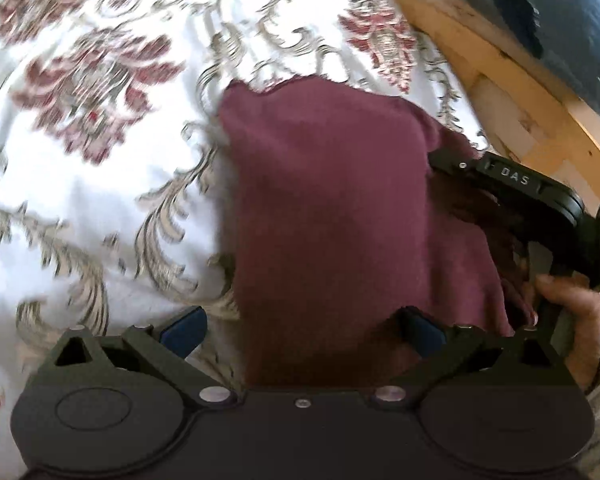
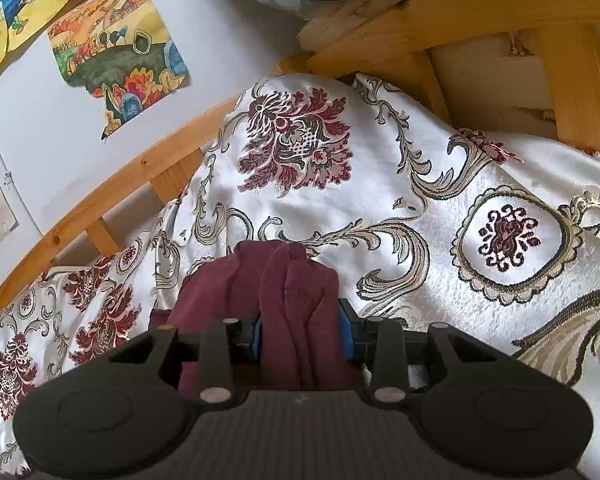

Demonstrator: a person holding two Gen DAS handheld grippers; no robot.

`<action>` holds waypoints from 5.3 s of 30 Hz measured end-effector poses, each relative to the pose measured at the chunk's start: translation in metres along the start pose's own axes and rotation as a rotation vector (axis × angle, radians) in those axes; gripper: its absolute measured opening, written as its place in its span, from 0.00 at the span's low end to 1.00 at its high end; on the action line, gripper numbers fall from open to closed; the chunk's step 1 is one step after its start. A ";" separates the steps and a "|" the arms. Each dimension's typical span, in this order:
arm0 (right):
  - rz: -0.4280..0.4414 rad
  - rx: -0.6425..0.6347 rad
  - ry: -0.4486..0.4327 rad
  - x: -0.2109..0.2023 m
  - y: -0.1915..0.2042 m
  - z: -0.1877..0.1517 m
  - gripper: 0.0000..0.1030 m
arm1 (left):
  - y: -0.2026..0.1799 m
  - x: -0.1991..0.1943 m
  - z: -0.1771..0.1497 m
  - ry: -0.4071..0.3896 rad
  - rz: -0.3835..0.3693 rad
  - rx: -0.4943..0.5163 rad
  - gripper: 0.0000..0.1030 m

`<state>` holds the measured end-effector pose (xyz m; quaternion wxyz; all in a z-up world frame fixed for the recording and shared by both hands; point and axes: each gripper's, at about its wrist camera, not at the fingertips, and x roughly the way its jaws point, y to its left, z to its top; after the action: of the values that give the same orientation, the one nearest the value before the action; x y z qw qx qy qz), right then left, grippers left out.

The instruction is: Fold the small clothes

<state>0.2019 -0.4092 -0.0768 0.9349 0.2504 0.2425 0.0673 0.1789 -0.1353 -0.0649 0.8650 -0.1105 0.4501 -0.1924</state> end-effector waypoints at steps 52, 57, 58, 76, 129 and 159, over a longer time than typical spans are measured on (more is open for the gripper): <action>-0.001 -0.466 -0.131 0.085 0.147 0.030 0.22 | 0.103 0.009 0.102 -0.086 0.006 -0.171 0.47; -0.073 -0.441 -0.065 0.102 0.130 0.029 0.26 | 0.115 0.016 0.103 -0.042 0.000 -0.257 0.63; -0.087 -0.445 -0.061 0.103 0.130 0.029 0.27 | 0.117 0.017 0.103 -0.034 -0.002 -0.278 0.66; -0.115 -0.649 -0.108 0.015 0.139 -0.035 1.00 | 0.105 -0.008 0.085 -0.075 0.101 -0.239 0.94; -0.172 -0.446 -0.247 -0.158 0.184 -0.115 1.00 | 0.055 -0.171 -0.050 -0.432 0.412 0.035 0.99; -0.200 -0.418 -0.235 -0.155 0.179 -0.114 1.00 | 0.059 -0.165 -0.054 -0.389 0.417 0.019 0.99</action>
<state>0.0105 -0.2433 -0.0088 0.9901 0.0324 0.1368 -0.0064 0.0624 -0.0115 0.0036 0.9570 -0.0426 0.2867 0.0102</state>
